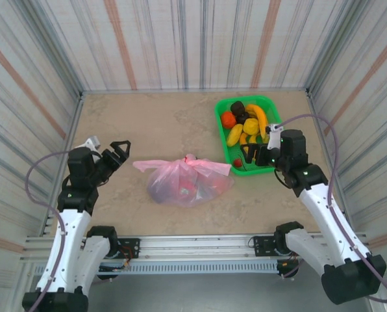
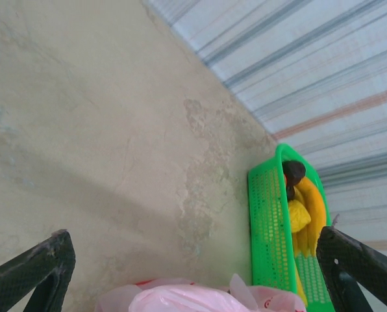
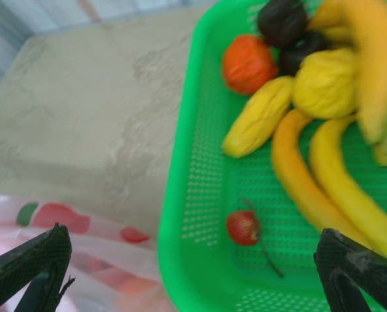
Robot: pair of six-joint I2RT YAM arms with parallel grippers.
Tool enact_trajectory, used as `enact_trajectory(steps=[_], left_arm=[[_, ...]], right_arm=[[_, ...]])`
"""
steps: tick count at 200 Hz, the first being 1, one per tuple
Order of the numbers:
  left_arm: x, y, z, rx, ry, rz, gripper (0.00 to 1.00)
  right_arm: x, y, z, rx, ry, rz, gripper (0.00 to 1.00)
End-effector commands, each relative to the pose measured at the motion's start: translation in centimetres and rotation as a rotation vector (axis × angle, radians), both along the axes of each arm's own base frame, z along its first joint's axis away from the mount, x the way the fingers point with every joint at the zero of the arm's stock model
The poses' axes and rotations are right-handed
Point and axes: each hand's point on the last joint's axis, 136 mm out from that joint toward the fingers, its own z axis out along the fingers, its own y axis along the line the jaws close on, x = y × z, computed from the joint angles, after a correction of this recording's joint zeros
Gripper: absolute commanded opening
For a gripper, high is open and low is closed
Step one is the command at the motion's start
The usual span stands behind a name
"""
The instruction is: Place the fake fruits into the plastic bag and tie a complex knot
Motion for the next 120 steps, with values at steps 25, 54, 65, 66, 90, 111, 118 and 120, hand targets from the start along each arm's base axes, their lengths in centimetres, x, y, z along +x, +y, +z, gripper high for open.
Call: enact_trajectory(steps=[25,54,65,66,90,111,118,120], left_arm=[[-0.8,4.0,3.8,0.174,-0.09,0.112,0.99],[-0.9,5.6,5.2,0.308,-0.11,0.142,0.99],[-0.9,6.3,5.3,0.359,-0.116,0.17,0.99],[-0.9,6.4,5.3,0.364,-0.115,0.174,0.99],[-0.9,8.1,4.8,0.456,-0.137,0.248,0.99],[-0.8,9.5,3.5,0.506,-0.15,0.319,0.99],[-0.6,9.7,2.9,0.519,-0.154,0.325,0.99],[-0.6,9.7,2.8,0.521,-0.156,0.328,0.99]], right_arm=[[0.8,-5.6,2.5,-0.069,-0.072,-0.177,0.99],[1.5,-9.8,2.6,-0.098,-0.094,-0.328,0.99],[1.8,-11.5,2.2,-0.098,-0.101,-0.387,0.99],[1.8,-11.6,2.2,-0.097,-0.103,-0.391,0.99],[2.4,-15.1,0.0,-0.106,-0.103,-0.503,0.99],[3.0,-17.6,-2.8,-0.1,-0.101,-0.577,0.99],[3.3,-18.2,-3.8,-0.098,-0.103,-0.588,0.99],[3.4,-18.3,-3.9,-0.098,-0.108,-0.591,0.99]])
